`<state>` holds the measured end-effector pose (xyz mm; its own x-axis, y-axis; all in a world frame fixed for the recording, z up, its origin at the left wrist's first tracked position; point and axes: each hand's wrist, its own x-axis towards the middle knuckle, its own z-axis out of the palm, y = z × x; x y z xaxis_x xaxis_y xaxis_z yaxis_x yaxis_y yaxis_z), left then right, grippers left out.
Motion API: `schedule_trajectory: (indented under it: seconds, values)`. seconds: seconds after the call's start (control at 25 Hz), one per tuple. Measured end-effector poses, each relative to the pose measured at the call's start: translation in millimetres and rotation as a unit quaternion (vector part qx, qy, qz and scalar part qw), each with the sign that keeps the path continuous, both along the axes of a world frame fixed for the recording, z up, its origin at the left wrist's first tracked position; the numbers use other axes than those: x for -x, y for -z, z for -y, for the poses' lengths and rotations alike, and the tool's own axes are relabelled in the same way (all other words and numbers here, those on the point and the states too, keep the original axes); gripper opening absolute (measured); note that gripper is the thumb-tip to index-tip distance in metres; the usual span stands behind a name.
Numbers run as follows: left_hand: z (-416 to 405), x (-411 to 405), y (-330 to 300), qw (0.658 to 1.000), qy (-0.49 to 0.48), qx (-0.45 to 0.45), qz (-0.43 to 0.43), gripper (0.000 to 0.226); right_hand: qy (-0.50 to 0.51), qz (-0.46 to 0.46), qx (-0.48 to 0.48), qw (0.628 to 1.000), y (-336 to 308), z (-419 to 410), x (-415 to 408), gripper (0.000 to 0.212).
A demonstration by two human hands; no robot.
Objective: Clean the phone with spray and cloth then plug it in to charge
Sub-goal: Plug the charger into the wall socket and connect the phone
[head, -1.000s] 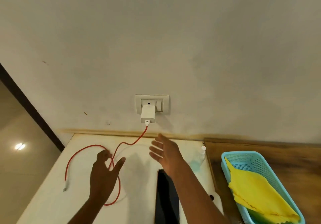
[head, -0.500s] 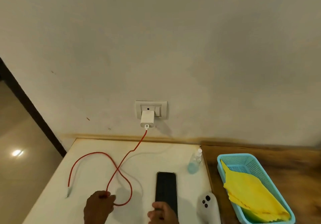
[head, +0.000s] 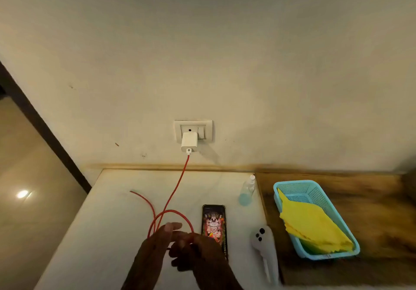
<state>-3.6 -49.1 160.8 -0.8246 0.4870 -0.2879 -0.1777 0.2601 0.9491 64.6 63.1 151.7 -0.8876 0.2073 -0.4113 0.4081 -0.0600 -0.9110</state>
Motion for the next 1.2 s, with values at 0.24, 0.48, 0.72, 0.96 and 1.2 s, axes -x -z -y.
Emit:
schedule_trajectory:
  seconds: [0.24,0.48,0.72,0.96,1.2]
  values:
    - [23.7,-13.3,24.7,0.953,0.056,0.125,-0.272,0.054,0.058,-0.125,-0.043,0.990,-62.7,-37.9,-5.2,0.024]
    - [18.3,2.9,30.0,0.853,0.081,0.225,-0.464,0.055,0.170,-0.198,-0.001,0.965,-84.3,-62.7,-4.8,0.032]
    - [-12.3,0.8,-12.1,0.953,-0.035,0.081,-0.290,0.018,0.210,-0.170,0.206,0.940,-45.5,-73.2,2.8,0.024]
    - [-41.4,0.9,-54.7,0.978,-0.050,-0.080,-0.186,0.014,-0.003,-0.059,-0.165,0.984,20.4,-21.7,6.3,0.043]
    - [-45.0,0.2,-85.0,0.971,-0.132,-0.198,-0.034,0.019,0.063,-0.081,-0.109,0.989,28.4,-14.7,-0.6,0.041]
